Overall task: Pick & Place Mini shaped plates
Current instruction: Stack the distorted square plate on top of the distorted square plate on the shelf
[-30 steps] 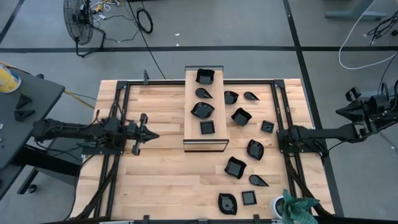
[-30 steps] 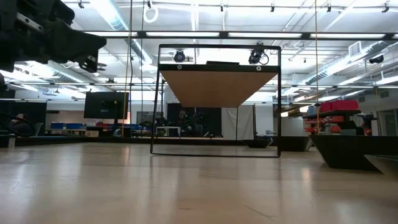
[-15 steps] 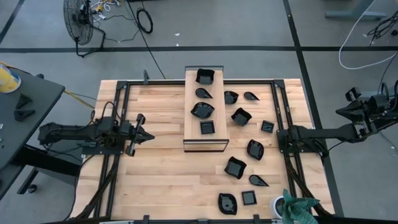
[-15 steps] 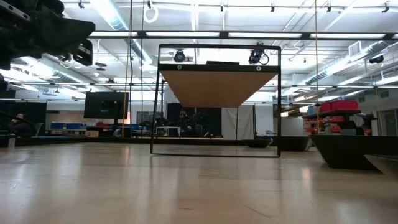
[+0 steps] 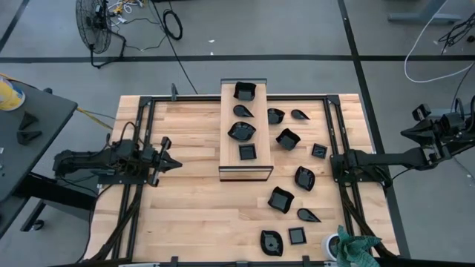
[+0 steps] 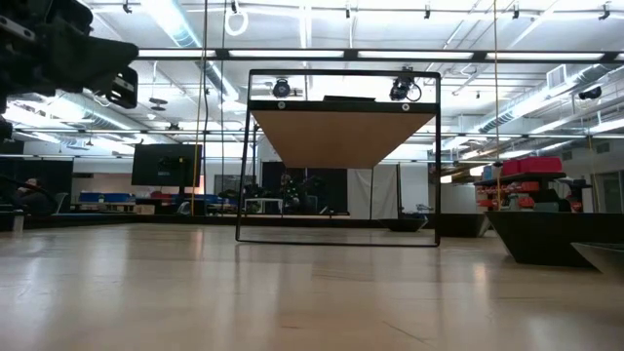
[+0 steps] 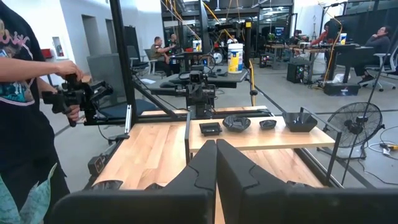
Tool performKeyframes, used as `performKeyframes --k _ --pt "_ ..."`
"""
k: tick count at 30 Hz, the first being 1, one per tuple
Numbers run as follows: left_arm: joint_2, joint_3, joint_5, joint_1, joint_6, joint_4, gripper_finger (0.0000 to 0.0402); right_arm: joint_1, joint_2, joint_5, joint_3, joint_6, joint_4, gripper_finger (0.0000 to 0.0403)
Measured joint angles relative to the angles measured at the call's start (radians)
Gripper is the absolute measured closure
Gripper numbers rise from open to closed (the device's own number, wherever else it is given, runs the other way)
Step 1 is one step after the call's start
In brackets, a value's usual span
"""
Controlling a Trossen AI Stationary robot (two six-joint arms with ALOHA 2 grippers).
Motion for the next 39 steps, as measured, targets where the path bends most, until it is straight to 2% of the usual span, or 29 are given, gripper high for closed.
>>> performKeyframes --k 12,39 --pt "0.005 0.000 -0.018 0.000 -0.007 -0.057 0.0380 0.000 0.000 0.000 0.000 0.000 0.000 0.0392" --pt "0.005 0.000 -0.039 0.000 -0.009 -0.068 0.0383 0.000 0.000 0.000 0.000 0.000 0.000 0.0392"
